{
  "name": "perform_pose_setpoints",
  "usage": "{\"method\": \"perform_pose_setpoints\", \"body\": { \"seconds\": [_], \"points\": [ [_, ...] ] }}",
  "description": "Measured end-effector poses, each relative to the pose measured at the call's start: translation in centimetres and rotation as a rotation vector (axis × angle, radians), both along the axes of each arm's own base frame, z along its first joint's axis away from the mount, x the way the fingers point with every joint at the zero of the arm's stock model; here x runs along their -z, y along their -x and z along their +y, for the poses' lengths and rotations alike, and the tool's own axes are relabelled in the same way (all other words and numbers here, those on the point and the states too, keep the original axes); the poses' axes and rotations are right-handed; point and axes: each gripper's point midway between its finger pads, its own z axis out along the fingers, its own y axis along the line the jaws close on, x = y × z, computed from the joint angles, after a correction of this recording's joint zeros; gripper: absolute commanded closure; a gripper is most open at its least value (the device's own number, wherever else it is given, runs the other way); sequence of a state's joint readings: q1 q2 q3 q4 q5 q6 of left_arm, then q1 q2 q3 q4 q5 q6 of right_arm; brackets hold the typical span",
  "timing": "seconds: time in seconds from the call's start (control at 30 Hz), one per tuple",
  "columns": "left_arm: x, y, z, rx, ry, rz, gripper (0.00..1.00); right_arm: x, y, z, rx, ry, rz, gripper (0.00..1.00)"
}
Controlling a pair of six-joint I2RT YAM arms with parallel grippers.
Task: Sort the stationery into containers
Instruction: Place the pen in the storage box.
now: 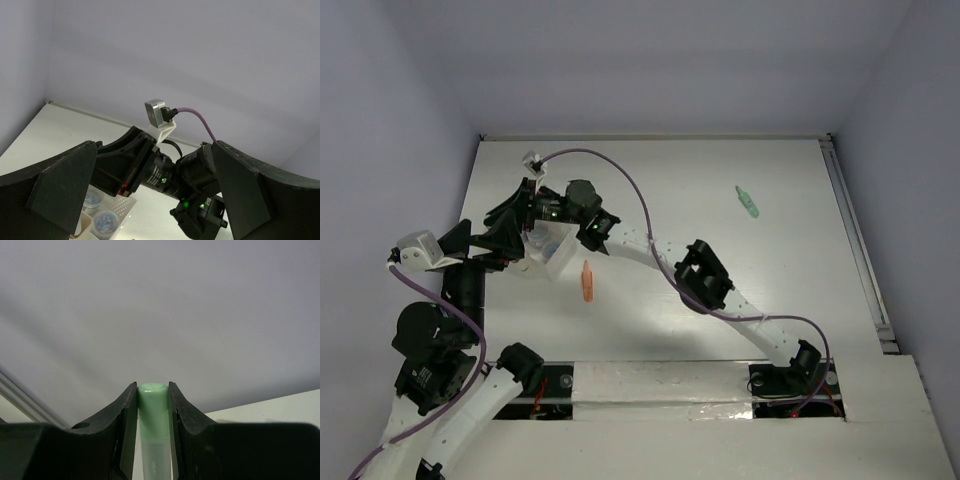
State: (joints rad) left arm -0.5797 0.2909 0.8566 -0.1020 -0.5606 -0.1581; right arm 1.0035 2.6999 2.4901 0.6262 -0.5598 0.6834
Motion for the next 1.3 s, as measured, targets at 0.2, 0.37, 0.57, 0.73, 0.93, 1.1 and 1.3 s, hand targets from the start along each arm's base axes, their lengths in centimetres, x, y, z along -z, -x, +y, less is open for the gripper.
{"method": "perform_pose_setpoints", "body": {
  "seconds": [0.2,0.37,0.57,0.73,0.93,1.1,1.3],
  "points": [
    [0.0,0.0,0.1,-0.006,-0.001,-0.002,0.01,0.8,0.5,0.5,0.002,0.010,-0.007,1.00],
    [0.0,0.0,0.1,-0.005,-0.002,-0.002,0.01,0.9,0.4,0.6,0.005,0.011,-0.009,1.00],
    [0.0,0.0,0.2,-0.009,-0.002,-0.003,0.01,1.1,0.3,0.6,0.011,0.007,-0.021,1.00],
    [-0.1,0.0,0.2,-0.009,-0.002,-0.003,0.01,2.0,0.2,0.7,0.018,0.021,-0.026,1.00],
    [-0.1,0.0,0.0,-0.001,-0.005,-0.005,0.01,2.2,0.1,0.7,0.024,0.025,-0.041,1.00],
    [-0.1,0.0,-0.1,0.009,-0.008,-0.007,0.01,2.5,0.1,0.7,0.030,0.028,-0.057,0.99],
    [-0.1,0.0,-0.1,0.007,-0.010,-0.008,0.01,4.7,-0.1,0.8,0.033,0.066,-0.052,0.74]
  ]
}}
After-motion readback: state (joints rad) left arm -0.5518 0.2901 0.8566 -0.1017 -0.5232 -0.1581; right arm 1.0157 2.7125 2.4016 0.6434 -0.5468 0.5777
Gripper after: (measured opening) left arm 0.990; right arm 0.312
